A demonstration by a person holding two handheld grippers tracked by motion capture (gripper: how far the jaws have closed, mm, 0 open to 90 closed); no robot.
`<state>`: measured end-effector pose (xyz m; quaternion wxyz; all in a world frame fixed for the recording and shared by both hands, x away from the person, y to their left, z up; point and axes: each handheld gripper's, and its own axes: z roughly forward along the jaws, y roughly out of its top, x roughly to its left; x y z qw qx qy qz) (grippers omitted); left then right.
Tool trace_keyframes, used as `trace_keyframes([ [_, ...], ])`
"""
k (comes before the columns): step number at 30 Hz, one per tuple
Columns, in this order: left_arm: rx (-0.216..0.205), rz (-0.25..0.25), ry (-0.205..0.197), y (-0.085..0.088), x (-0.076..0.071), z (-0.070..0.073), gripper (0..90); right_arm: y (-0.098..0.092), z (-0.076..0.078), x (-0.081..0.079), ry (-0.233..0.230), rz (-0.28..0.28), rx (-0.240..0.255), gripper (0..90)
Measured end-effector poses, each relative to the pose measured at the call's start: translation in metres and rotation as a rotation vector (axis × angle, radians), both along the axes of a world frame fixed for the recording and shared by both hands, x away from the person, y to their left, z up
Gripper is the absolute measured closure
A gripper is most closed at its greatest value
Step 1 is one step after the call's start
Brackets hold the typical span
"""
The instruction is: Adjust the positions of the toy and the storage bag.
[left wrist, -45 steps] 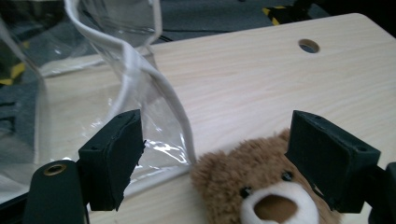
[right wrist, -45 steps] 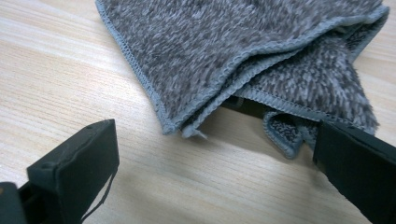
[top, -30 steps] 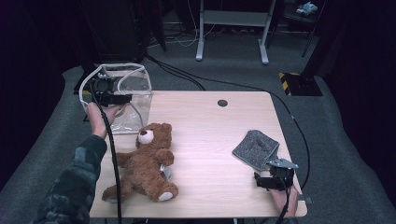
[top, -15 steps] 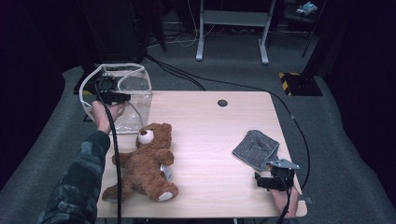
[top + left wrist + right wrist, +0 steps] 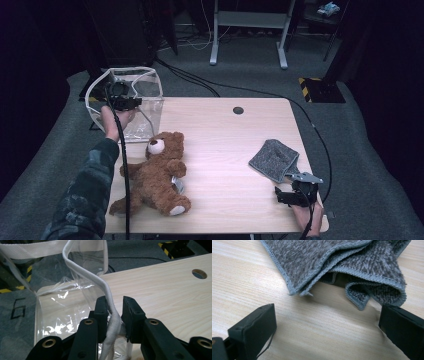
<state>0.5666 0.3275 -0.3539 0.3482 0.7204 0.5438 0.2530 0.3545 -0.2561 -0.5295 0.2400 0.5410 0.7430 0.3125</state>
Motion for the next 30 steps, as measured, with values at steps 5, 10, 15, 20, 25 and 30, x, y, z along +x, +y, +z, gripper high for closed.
trace_keyframes([
  [5,0.004,-0.021,-0.016,-0.003,0.002,-0.001,74.9,0.001,0.000,0.000,0.000,0.001,0.000,0.6],
  [10,0.007,-0.034,-0.031,-0.008,0.004,-0.002,75.2,0.001,0.000,0.000,0.000,0.001,0.001,0.7],
  [15,0.000,-0.044,-0.042,-0.013,0.005,-0.002,75.7,0.001,0.000,0.000,0.000,0.002,0.001,0.7],
  [20,0.001,-0.071,-0.055,-0.019,0.006,-0.003,76.0,0.001,0.000,0.000,0.000,0.003,0.001,0.7],
  [25,0.016,-0.103,-0.061,-0.028,0.007,-0.003,76.3,0.001,0.000,0.000,0.001,0.002,0.001,0.7],
  [30,0.023,-0.138,-0.068,-0.039,0.007,-0.003,76.5,0.001,0.000,0.000,0.001,0.002,0.002,0.7],
])
